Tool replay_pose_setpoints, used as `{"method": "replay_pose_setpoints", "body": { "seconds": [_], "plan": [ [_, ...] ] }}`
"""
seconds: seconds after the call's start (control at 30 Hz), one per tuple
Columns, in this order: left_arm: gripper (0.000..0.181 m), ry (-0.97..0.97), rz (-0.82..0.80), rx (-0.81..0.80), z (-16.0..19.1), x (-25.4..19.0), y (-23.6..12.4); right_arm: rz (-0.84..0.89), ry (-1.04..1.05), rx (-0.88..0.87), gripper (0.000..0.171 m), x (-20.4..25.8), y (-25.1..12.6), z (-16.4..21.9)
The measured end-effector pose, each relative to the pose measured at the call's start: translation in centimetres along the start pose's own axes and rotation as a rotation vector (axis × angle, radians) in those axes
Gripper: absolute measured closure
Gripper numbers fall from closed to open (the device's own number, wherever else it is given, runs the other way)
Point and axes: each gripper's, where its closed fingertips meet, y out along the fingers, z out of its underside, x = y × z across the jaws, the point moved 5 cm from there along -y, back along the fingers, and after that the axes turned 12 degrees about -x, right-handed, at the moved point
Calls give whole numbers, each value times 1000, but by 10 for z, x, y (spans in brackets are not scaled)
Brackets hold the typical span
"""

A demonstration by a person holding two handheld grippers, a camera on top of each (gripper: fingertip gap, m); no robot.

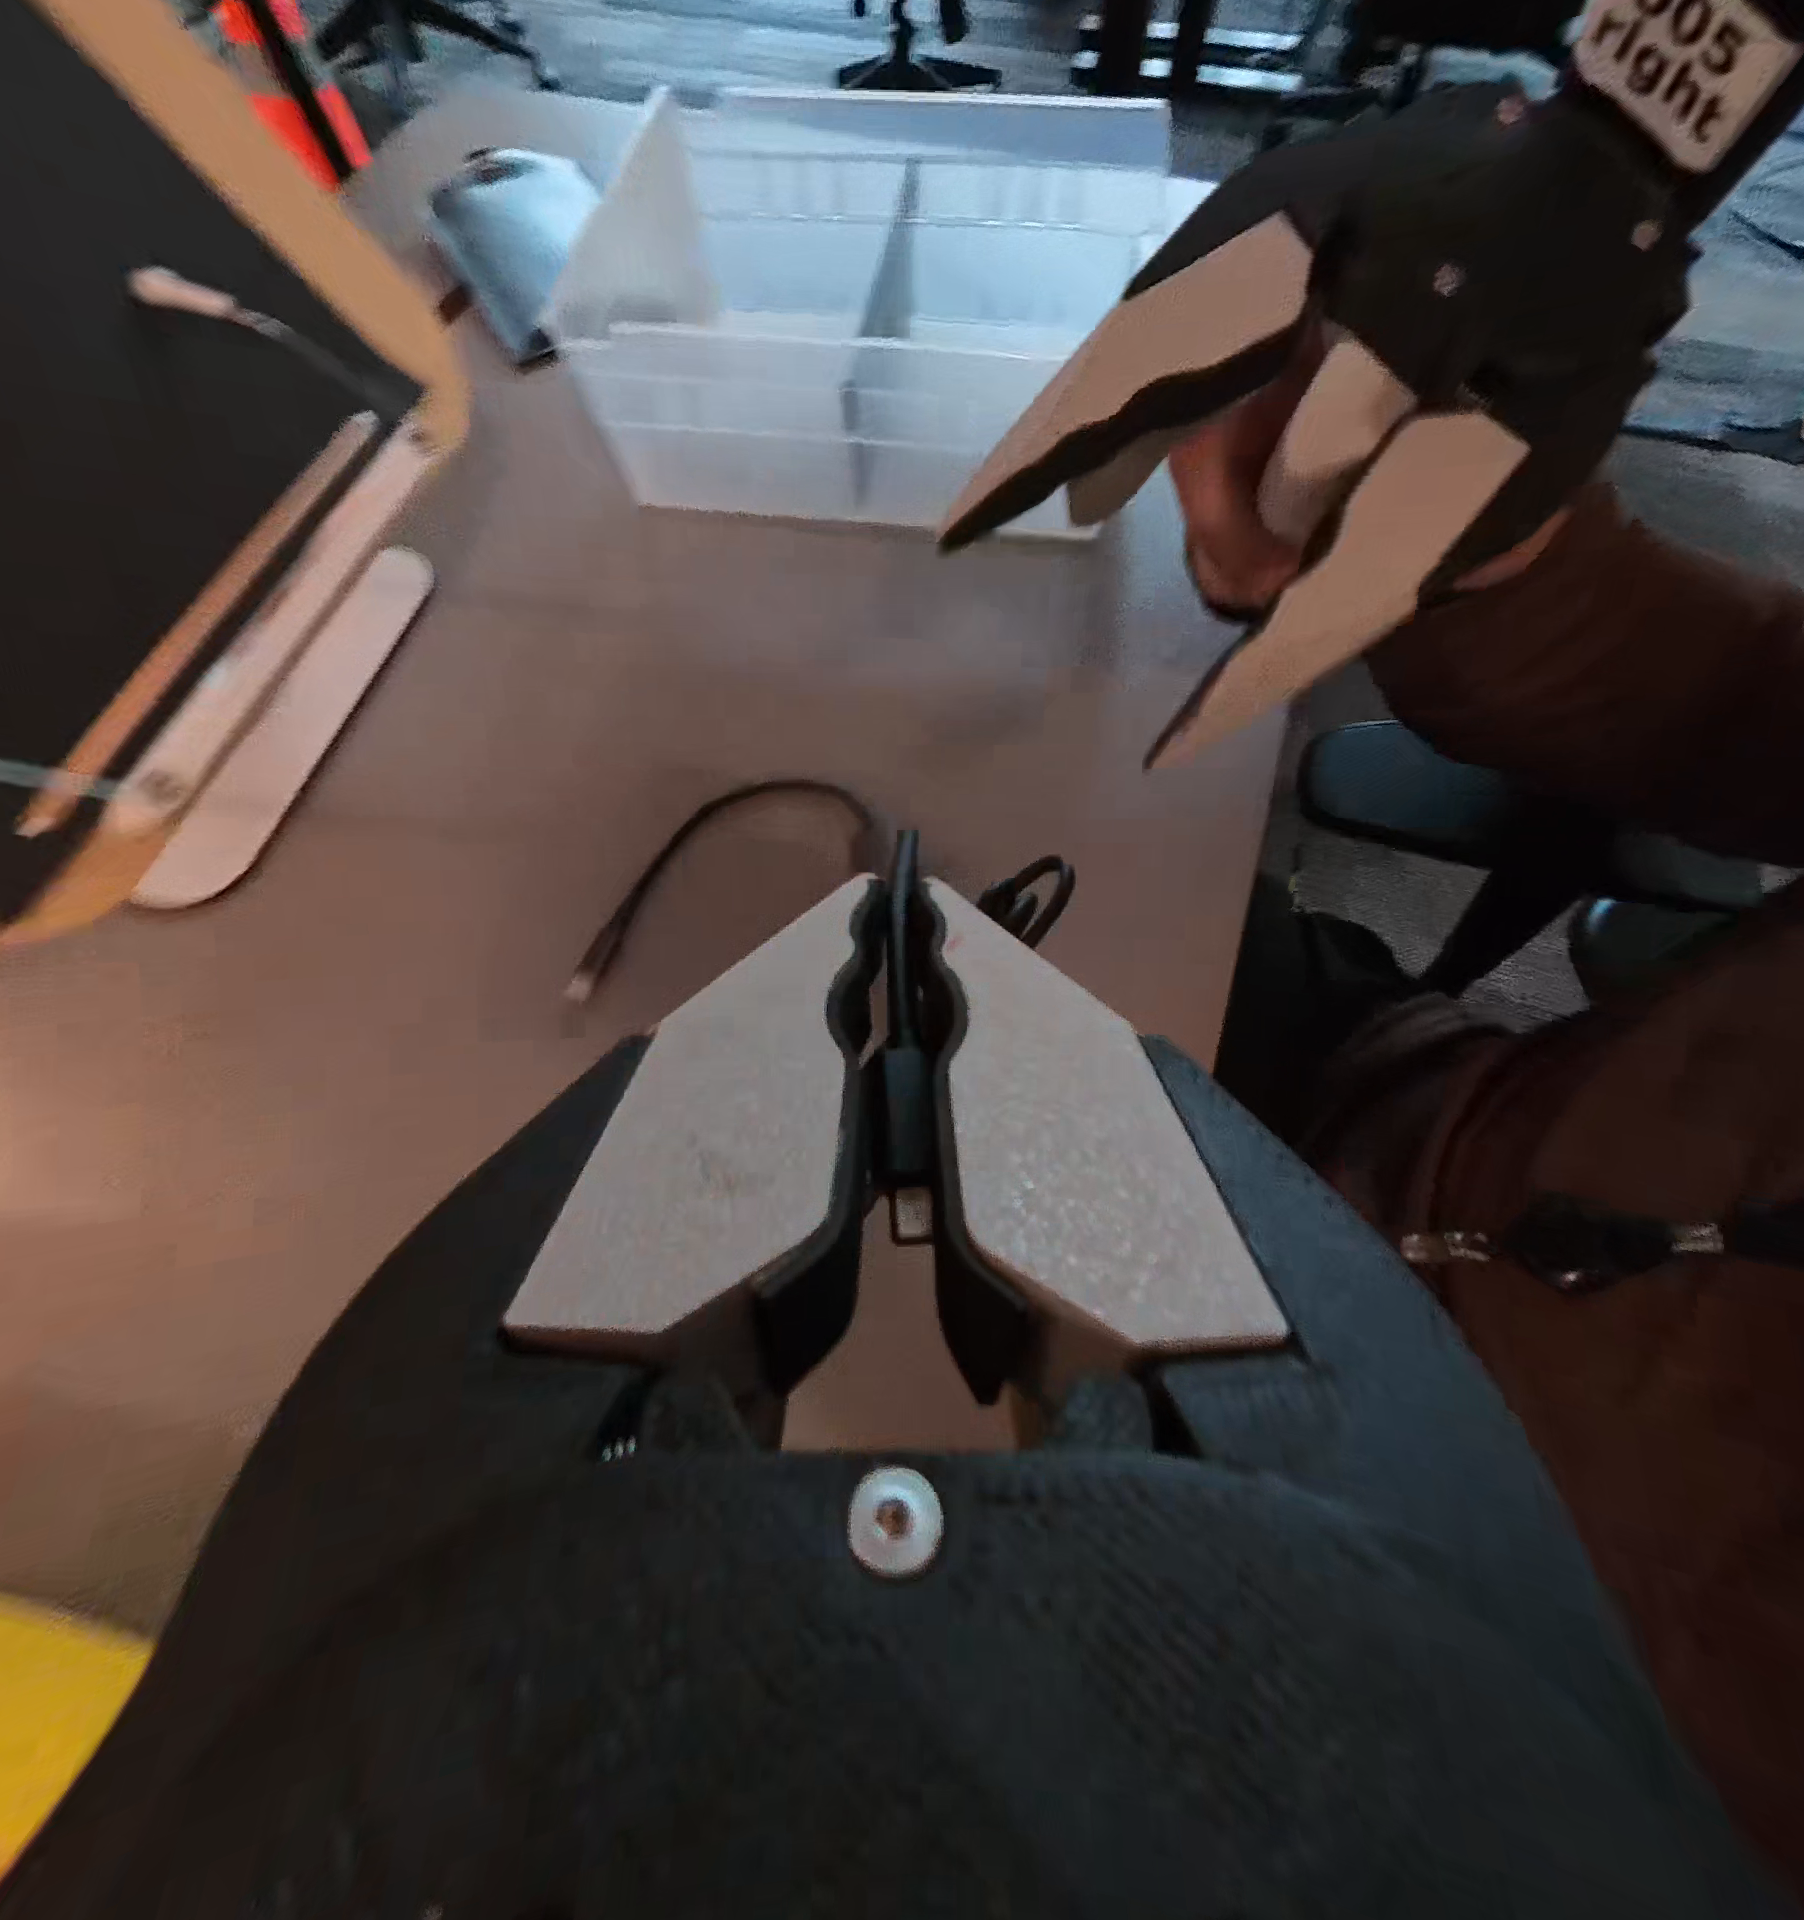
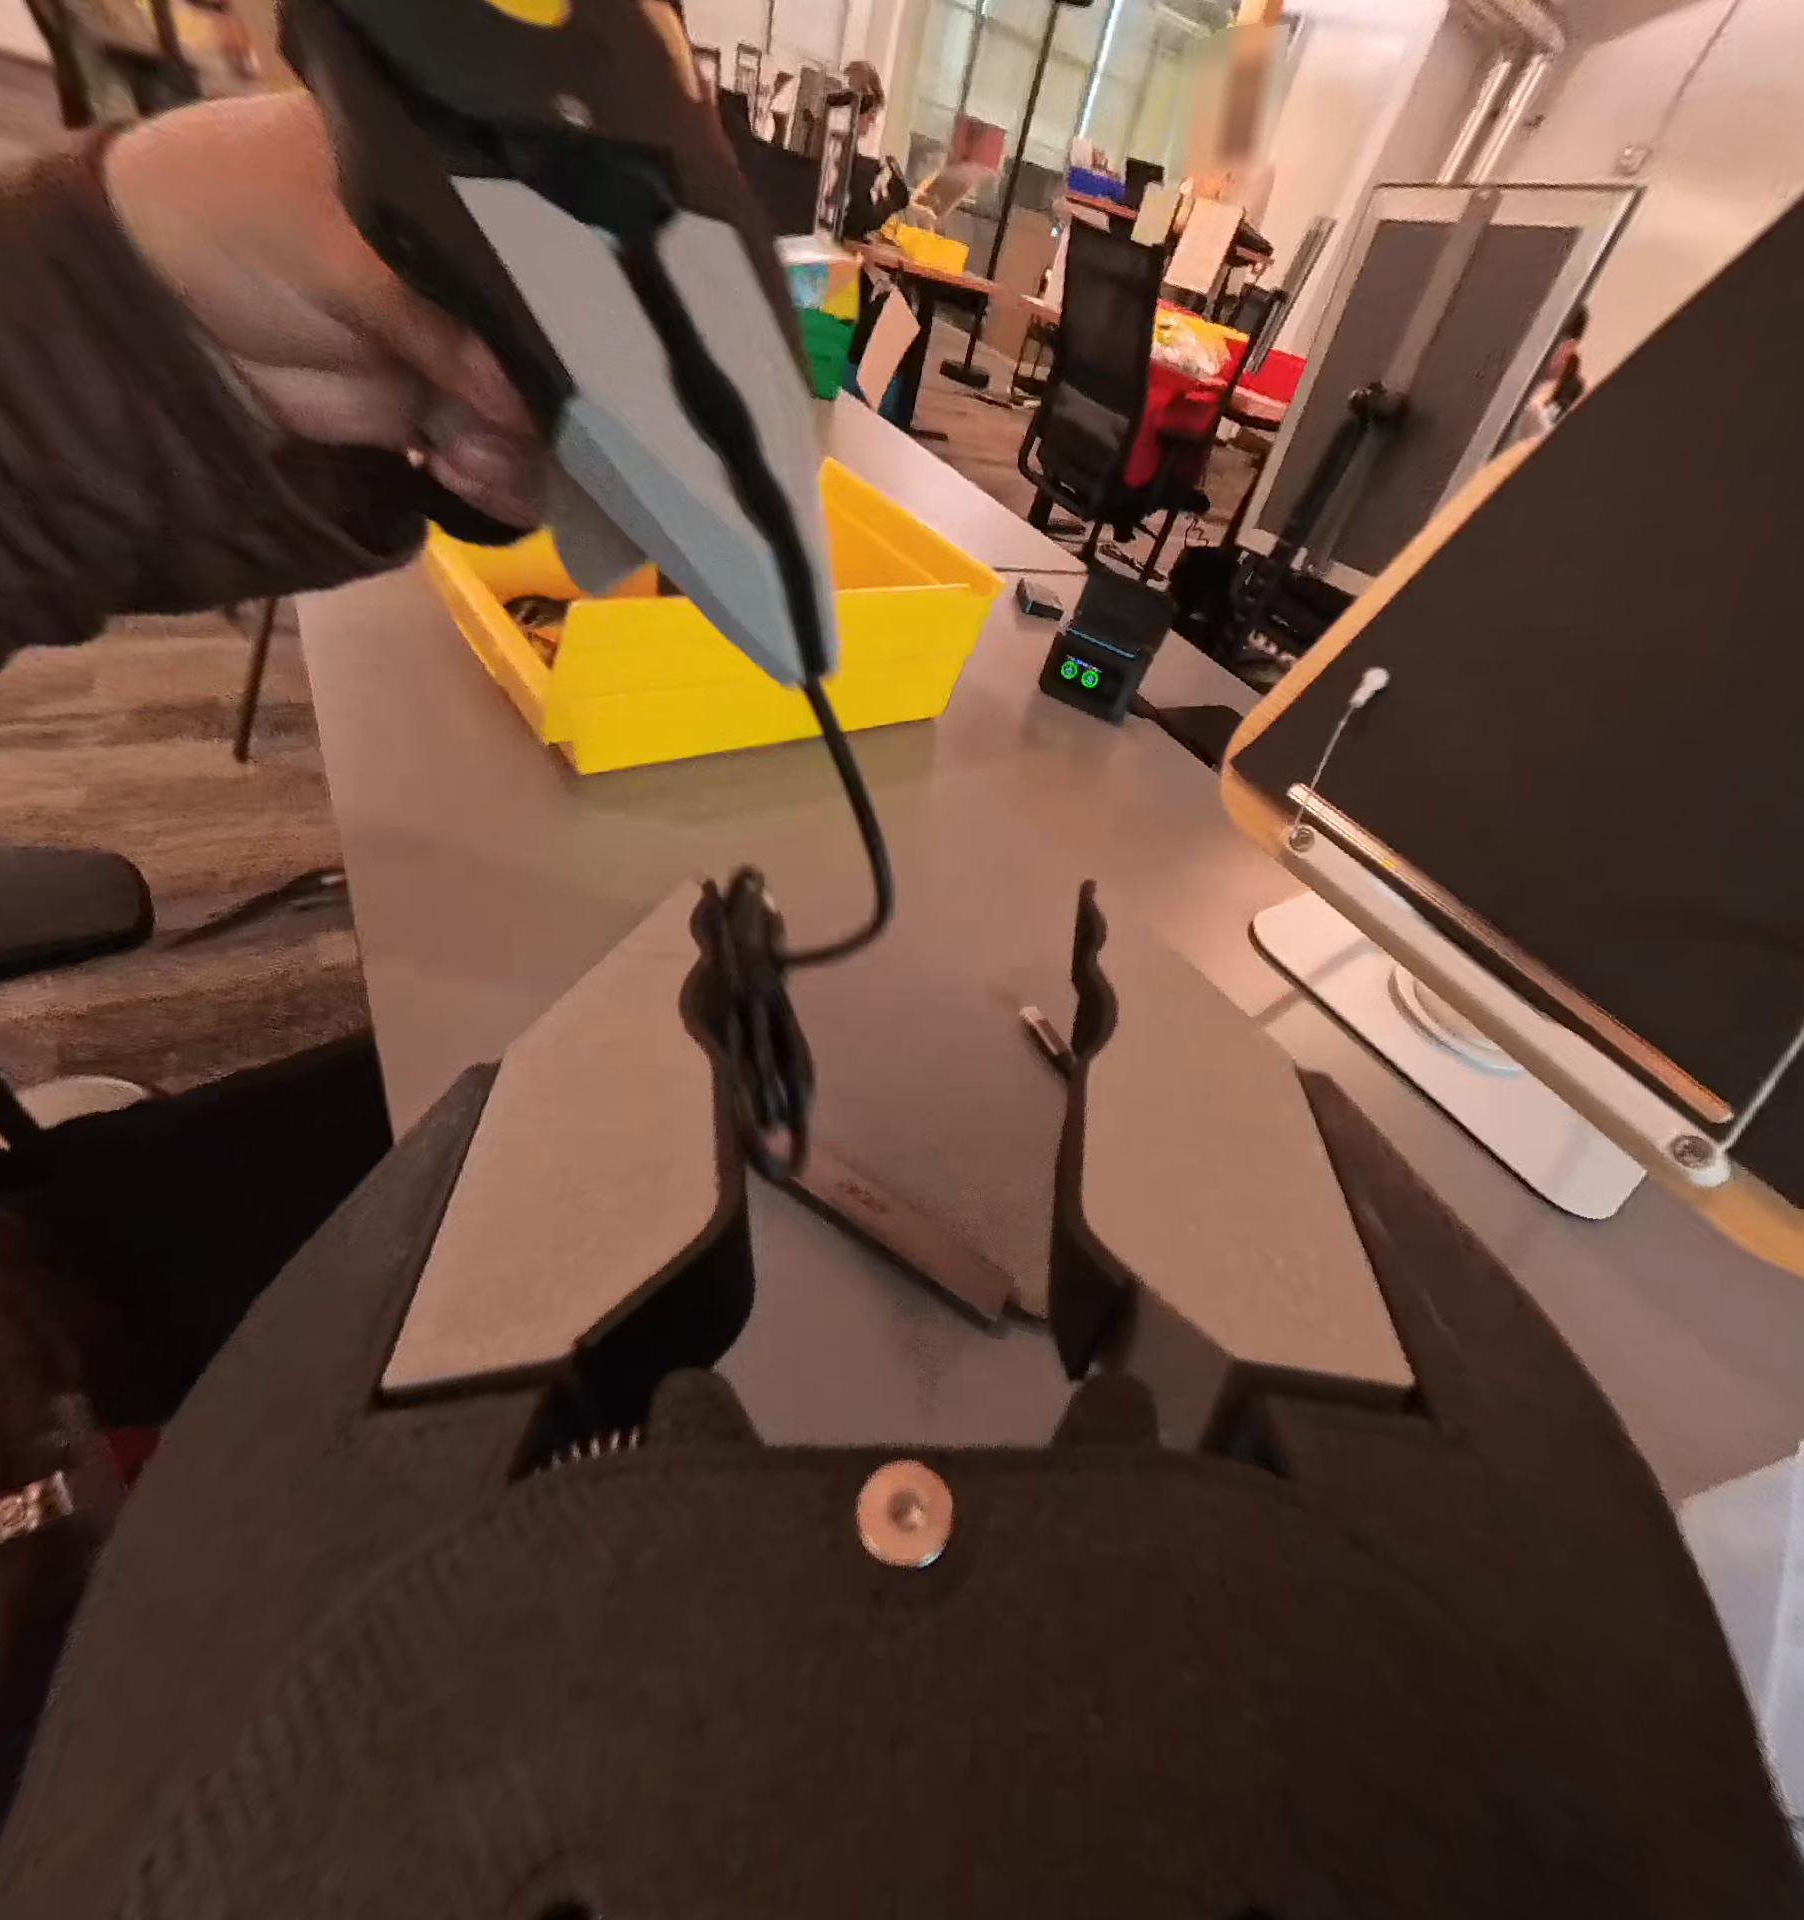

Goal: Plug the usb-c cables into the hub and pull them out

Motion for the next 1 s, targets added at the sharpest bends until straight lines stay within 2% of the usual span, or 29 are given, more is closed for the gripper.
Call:
{"method": "replay_pose_setpoints", "body": {
  "seconds": [0.13,0.17,0.2,0.27,0.3,0.37,0.47,0.53,0.67,0.73,0.87,0.93,1.0],
  "plan": [
    [179,35,109,-43,-13,-21,52,46,-87,128,124,-1,3,14],
    [179,50,124,-63,-18,-25,60,53,-106,153,138,-3,3,18],
    [179,57,137,-78,-22,-28,65,72,-131,168,162,-8,0,20],
    [179,46,110,-116,-27,-26,75,170,-222,209,171,-26,-9,20],
    [177,24,73,-132,-26,-21,80,232,-274,258,171,-37,-16,21],
    [159,-37,53,-128,-16,-12,88,372,-381,349,171,-59,-32,22],
    [156,-121,5,-108,13,9,95,478,-499,436,171,-80,-49,28],
    [153,-176,-60,-52,42,27,98,448,-520,542,171,-84,-51,45],
    [135,-298,23,141,95,19,102,361,-487,728,171,-85,-45,85],
    [128,-261,26,241,116,11,104,295,-416,786,169,-81,-41,104],
    [124,-139,-4,377,145,1,113,157,-158,754,147,-67,-29,121],
    [133,-82,-29,349,146,1,116,142,-117,746,133,-66,-29,122],
    [160,-55,-13,353,146,-1,115,107,-131,730,122,-60,-29,120]
  ]
}}
